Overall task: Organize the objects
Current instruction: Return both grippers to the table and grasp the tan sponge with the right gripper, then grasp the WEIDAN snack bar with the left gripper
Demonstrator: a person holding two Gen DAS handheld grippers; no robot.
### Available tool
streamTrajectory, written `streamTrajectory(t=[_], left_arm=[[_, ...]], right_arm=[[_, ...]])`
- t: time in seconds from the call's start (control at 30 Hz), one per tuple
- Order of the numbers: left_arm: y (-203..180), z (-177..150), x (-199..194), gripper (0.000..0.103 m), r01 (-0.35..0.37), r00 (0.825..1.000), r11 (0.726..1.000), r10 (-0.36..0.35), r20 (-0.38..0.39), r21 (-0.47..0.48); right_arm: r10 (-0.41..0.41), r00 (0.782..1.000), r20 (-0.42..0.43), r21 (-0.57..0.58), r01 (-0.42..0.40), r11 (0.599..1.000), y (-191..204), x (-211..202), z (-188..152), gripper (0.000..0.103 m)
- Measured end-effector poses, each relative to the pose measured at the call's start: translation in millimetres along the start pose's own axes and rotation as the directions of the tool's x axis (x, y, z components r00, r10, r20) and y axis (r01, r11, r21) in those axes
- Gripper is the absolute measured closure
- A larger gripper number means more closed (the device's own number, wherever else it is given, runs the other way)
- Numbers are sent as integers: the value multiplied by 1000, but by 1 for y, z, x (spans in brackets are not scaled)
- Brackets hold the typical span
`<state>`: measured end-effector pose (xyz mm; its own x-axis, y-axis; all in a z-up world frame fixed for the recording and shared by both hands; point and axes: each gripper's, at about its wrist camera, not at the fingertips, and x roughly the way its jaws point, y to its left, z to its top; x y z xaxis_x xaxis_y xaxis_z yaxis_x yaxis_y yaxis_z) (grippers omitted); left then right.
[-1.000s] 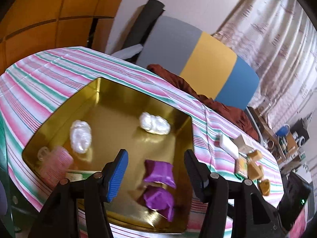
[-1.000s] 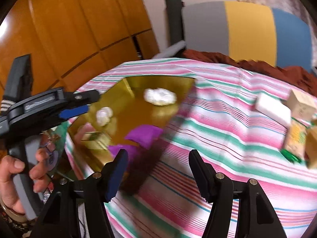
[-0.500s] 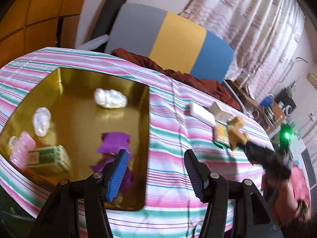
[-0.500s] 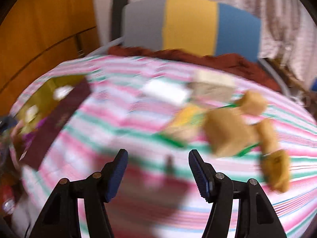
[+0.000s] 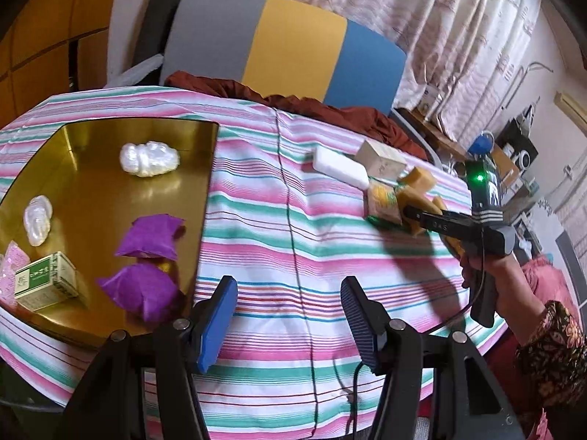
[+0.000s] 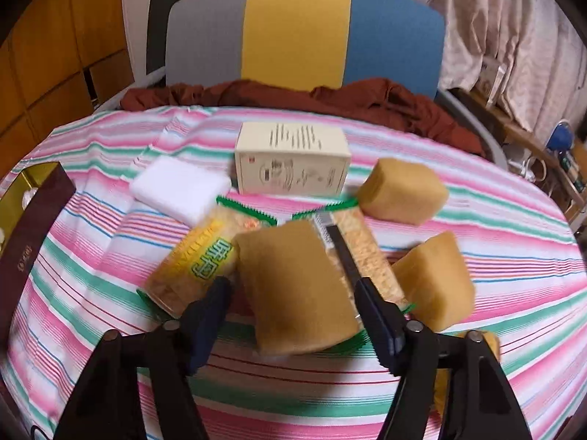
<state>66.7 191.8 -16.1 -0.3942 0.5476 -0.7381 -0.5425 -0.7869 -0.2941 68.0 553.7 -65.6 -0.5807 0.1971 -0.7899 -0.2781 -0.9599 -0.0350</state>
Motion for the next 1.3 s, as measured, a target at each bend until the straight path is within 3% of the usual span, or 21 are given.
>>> streamTrajectory(t=[0.13, 0.3, 0.5, 0.67, 0.77, 0.97, 1.13, 1.23, 1.3], left_arm=[[-9, 2, 11, 44, -1, 1000, 1000, 1, -25, 19], [-29, 12, 32, 44, 12, 999, 998, -9, -54, 61], [-66, 33, 75, 43, 37, 992, 990, -21, -120, 133], [-100, 56, 119, 38, 59, 986, 983, -30, -163, 176], [-120, 68, 142, 36, 63, 987, 975, -29, -158, 213], [-153, 84, 186, 36, 31, 984, 954, 23, -177, 299], [-155, 86, 209, 37, 22, 982, 949, 39, -187, 314], [-150, 82, 213, 50, -5, 988, 947, 54, -144, 321], [-149, 77, 211, 52, -13, 993, 936, 54, -109, 351]], right_arm=[[-3, 1000, 3, -22, 4, 1000, 1, 1, -8, 52], [27, 1000, -16, 18, -26, 999, -4, -5, -17, 56], [101, 994, -48, 144, -93, 985, -17, -22, -29, 57], [80, 992, -97, 172, -62, 983, -24, -26, -28, 57], [10, 994, -108, 148, 6, 989, -33, -30, -29, 57], [36, 991, -130, 183, -11, 983, -44, -25, -31, 57], [45, 990, -132, 191, -19, 981, -47, -24, -31, 57], [50, 990, -130, 196, -24, 980, -48, -24, -32, 57], [47, 990, -130, 190, -21, 982, -46, -23, -31, 57]])
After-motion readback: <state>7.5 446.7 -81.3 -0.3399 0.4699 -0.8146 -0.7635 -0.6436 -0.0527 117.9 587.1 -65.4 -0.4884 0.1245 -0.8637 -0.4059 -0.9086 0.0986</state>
